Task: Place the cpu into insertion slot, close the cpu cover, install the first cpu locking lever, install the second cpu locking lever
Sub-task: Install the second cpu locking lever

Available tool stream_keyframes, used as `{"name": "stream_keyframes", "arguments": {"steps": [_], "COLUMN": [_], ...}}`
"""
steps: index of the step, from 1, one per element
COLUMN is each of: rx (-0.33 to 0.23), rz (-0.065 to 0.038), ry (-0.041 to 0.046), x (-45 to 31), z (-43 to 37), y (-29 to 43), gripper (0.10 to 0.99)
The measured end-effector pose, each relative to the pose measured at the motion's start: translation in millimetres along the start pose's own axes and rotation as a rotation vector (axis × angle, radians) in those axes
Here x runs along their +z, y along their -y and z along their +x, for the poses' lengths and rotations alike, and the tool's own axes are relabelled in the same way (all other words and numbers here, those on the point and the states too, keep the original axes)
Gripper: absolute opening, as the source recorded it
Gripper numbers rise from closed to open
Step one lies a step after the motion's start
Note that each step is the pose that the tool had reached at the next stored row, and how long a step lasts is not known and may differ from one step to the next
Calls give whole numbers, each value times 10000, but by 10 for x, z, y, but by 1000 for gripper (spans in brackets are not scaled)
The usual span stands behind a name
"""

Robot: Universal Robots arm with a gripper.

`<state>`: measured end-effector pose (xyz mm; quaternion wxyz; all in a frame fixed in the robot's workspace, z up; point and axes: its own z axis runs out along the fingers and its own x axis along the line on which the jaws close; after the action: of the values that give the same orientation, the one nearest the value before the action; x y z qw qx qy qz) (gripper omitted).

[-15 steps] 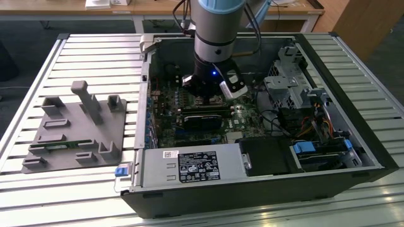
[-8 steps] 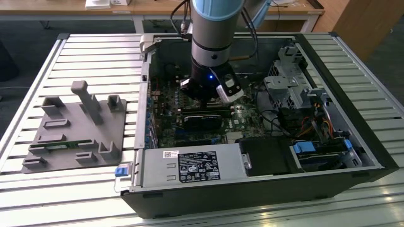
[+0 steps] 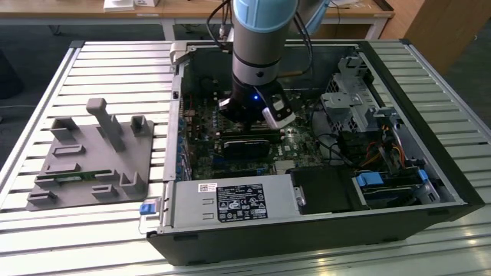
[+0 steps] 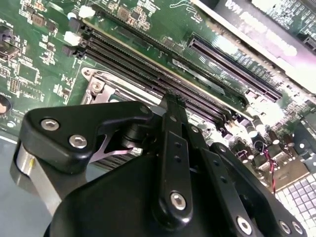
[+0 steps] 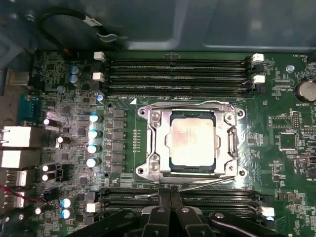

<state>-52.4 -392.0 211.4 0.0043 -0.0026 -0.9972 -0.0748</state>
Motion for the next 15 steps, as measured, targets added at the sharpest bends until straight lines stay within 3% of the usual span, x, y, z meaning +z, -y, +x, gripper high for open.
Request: {"name": "stream_keyframes", "arguments": {"steps": [7, 15], "rx": [-5, -6], "rz": [-369, -537], "ry": [-2, -2], "x": [0, 79], "z": [123, 157], "y": [26, 39], "gripper": [106, 106]}}
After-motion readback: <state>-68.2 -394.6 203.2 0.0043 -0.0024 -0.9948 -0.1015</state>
